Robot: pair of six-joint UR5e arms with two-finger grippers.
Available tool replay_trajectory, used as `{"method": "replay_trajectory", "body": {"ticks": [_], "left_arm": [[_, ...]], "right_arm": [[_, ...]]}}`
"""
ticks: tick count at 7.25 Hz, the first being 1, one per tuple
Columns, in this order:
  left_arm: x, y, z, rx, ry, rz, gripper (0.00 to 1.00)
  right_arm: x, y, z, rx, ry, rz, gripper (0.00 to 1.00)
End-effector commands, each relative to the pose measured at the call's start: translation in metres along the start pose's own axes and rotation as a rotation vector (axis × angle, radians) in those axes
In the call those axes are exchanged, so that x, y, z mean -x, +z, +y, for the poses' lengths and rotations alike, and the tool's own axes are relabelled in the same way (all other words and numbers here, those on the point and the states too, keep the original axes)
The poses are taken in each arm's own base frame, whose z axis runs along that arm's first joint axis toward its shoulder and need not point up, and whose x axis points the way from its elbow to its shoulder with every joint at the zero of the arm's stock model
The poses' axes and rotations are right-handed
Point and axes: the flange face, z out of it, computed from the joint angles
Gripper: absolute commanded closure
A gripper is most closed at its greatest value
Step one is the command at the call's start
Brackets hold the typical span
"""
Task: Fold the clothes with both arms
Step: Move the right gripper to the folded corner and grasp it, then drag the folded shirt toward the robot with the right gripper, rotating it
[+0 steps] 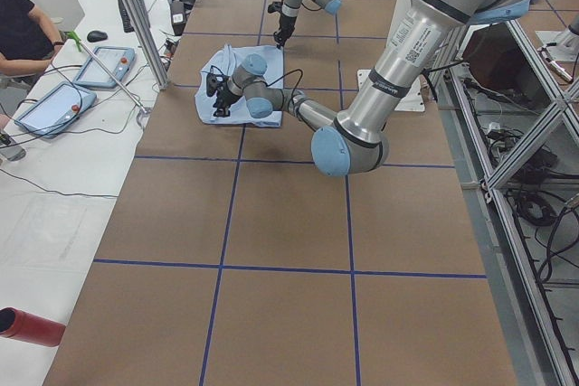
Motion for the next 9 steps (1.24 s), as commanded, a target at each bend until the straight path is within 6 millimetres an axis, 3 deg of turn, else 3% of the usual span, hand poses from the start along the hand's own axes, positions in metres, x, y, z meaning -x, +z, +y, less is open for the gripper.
{"method": "replay_trajectory", "body": {"ticks": [1,3,4,5,6,7,8,9], "left_arm": [[0.001,0.000,0.000,0.000,-0.003,0.000,0.55],[0.001,0.000,0.000,0.000,-0.003,0.001,0.55],[0.000,-0.001,0.000,0.001,-0.003,0.005,0.55],[-0.005,-0.007,-0.002,-0.003,-0.005,0.018,0.55],[-0.015,-0.020,-0.003,-0.007,-0.004,0.047,0.55],[-0.014,-0.036,-0.002,-0.003,-0.004,0.074,0.55],[-0.011,-0.056,0.007,0.054,0.000,0.116,0.55],[-0.010,-0.072,0.014,0.102,0.005,0.149,0.54]], "right_arm": [[-0.006,0.004,0.004,0.007,-0.005,0.012,1.00],[0.001,-0.015,0.007,0.015,-0.010,-0.020,1.00],[-0.009,-0.027,0.007,0.020,-0.011,-0.028,1.00],[-0.029,-0.044,0.007,0.040,-0.014,-0.028,1.00],[-0.056,-0.068,0.023,0.081,-0.038,-0.029,1.00],[-0.098,-0.099,0.061,0.148,-0.090,-0.012,1.00],[-0.143,-0.143,0.108,0.249,-0.165,0.019,1.00],[-0.168,-0.166,0.164,0.370,-0.187,0.068,1.00]]}}
